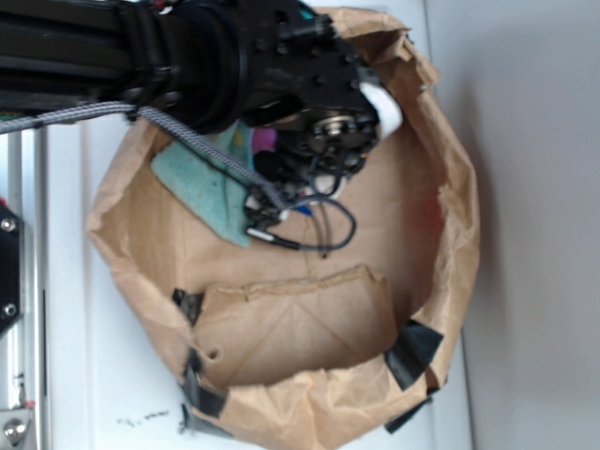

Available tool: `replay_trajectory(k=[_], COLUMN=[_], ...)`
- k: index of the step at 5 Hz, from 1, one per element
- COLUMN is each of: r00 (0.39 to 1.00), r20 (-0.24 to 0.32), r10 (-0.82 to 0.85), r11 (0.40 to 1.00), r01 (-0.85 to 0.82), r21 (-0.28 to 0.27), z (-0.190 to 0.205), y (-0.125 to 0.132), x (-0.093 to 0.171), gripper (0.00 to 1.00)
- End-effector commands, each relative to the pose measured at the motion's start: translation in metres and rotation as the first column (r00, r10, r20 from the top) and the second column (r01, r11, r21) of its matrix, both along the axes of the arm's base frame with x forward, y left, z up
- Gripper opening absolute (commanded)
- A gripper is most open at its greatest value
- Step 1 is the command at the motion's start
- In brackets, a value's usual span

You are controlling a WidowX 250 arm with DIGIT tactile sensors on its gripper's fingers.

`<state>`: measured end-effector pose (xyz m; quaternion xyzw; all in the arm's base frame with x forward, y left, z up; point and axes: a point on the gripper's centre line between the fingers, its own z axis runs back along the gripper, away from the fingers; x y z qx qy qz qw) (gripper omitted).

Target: Grab the blue cloth.

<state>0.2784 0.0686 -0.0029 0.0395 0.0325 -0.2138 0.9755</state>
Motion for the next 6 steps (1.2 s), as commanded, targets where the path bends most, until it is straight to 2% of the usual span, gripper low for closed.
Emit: replay_trajectory(k=[1, 2, 3, 4, 5, 6], r00=[1.0, 0.998, 0.993, 0.992, 0.993, 0.991], r20=[0.018, 0.062, 0.114, 0.121, 0.087, 0.058], r10=[0.006, 0.027, -0.039, -0.037, -0.085, -0.119], r11=[0.998, 0.992, 0.982, 0.978, 0.978, 0.98], r01=[-0.005, -0.019, 0.059, 0.061, 0.1, 0.127], r21=[-0.055, -0.128, -0.181, -0.198, -0.183, -0.154], z=[-0.012, 0.023, 0.059, 0.108, 0.109, 0.093], y=[0.0, 0.007, 0.016, -0.007, -0.002, 0.006], x=[-0.002, 0.001, -0.01, -0.044, -0.046, -0.033], gripper=[0.0, 0.09, 1.0, 1.0, 1.0, 1.0])
